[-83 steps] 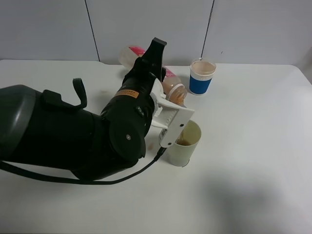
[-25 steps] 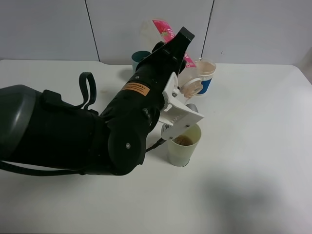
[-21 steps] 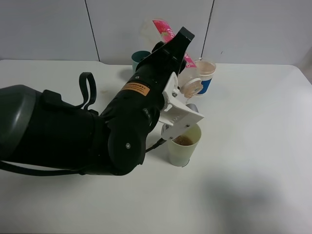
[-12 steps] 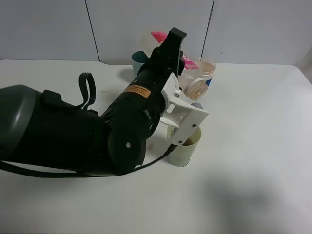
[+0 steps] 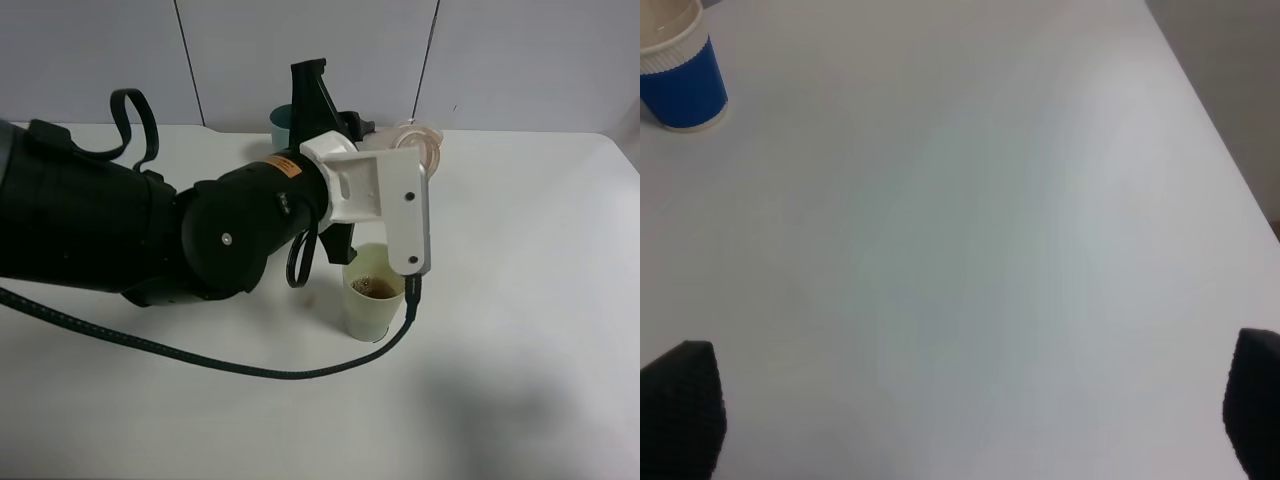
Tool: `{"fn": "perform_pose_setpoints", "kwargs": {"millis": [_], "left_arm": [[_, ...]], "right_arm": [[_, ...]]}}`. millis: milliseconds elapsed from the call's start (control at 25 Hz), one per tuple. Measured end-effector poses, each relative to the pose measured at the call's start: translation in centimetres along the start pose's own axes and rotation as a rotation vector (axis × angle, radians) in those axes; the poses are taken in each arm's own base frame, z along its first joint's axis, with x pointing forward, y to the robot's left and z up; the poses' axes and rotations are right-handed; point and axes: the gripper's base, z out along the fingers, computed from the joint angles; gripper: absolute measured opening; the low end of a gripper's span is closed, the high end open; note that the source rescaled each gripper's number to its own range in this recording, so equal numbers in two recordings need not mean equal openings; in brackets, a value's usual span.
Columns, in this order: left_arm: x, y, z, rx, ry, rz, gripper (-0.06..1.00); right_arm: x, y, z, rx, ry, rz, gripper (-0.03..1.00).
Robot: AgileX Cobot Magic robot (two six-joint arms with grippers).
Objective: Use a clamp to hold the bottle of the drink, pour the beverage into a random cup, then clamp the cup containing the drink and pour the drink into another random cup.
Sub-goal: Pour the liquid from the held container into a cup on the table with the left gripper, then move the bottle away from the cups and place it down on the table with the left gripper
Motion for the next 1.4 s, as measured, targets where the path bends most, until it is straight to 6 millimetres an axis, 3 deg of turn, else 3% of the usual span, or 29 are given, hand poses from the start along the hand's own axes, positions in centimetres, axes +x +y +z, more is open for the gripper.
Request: {"fn": "perform_pose_setpoints", "kwargs": {"millis": [480, 920, 1400], "left_arm": [[5.0, 0.9, -0.1, 0.095, -0.101, -0.313, 0.01], [12.2, 0.4, -1.3, 0.203, -0.017, -0.760, 0.01], [20.0, 0.6, -4.3, 0.033, 0.120, -1.091, 0.01]], "right_arm": [[0.0, 0.0, 0.0, 0.000, 0.000, 0.001, 1.00], [0.0, 0.0, 0.0, 0.000, 0.000, 0.001, 1.00], [0.0, 0.0, 0.0, 0.000, 0.000, 0.001, 1.00]]}}
